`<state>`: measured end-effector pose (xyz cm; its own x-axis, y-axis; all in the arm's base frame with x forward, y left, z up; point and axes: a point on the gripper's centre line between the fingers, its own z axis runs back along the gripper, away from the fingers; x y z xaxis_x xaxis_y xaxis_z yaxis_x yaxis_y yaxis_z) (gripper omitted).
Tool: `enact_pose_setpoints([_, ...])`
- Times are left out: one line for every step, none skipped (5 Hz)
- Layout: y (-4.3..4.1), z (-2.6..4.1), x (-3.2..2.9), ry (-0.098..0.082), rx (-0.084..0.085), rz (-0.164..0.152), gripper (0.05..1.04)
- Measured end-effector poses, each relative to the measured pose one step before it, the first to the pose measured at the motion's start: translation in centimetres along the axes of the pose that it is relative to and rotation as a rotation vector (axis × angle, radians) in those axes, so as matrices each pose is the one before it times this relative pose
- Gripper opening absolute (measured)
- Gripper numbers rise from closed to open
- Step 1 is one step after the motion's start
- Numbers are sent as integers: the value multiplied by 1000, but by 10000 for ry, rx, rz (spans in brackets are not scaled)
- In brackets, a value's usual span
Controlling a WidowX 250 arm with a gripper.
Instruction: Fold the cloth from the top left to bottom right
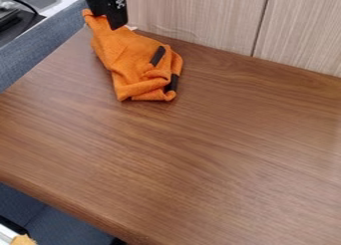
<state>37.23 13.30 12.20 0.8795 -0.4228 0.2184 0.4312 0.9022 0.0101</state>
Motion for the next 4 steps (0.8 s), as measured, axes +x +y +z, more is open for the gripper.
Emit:
enact_pose_setpoints([3065,-245,-168,204,282,785,1001])
enact_pose_setpoints([2130,-660,170,102,15,640,1001])
enact_pose_setpoints([2121,-693,-129,177,73,623,1001])
enact_pose_setpoints([1173,-299,178,90,70,479,1001])
